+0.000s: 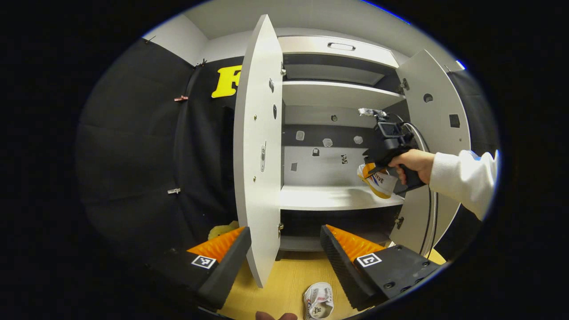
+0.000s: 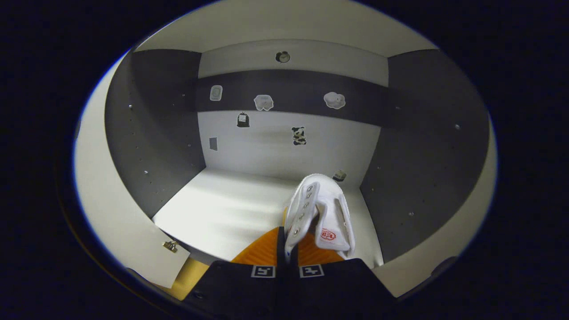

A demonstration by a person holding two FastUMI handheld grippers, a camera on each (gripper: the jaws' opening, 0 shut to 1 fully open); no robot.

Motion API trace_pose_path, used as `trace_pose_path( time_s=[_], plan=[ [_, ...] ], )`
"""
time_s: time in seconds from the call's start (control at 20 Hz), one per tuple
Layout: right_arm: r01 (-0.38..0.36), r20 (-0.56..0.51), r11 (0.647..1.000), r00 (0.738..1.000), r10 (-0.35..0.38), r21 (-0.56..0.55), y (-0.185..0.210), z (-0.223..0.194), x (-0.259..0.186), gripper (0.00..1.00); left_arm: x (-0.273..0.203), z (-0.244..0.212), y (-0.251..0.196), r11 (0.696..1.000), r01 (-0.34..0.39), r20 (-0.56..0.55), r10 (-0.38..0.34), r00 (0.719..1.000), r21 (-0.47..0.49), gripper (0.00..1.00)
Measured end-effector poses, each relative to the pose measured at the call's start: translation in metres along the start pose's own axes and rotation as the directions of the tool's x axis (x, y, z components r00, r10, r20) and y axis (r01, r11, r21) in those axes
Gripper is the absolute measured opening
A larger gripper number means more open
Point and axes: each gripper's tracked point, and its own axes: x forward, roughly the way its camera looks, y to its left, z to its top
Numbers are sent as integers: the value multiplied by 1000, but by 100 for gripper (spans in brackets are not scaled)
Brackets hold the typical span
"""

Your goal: Grab one shoe with the right hand and put it into the shoe cabinet, grab the other shoe with the left hand and put it into the shoe cabinet; then close the right door with the right hand and the left door with the left hand.

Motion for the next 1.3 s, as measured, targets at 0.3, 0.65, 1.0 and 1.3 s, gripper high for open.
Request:
trace_pose_path(
  time_s=[0.3, 0.65, 1.0, 1.3],
  plan=[
    [25, -117, 996, 993, -35, -83, 0, -9, 82, 5, 6, -7, 10, 997, -71, -28, 70, 997, -13, 99],
    [64, -170, 985, 981, -91, -160, 10, -28, 110, 5, 7, -11, 19, 993, -115, -41, 114, 993, -20, 98],
    [54, -155, 997, 986, -60, -46, 16, -28, 88, 37, 3, -10, 17, 995, -95, -32, 94, 995, -21, 99],
    [26, 8, 1000, 1000, -26, 18, 25, -7, 30, 93, -1, -12, 16, 997, -76, -30, 75, 997, -29, 98]
  ],
)
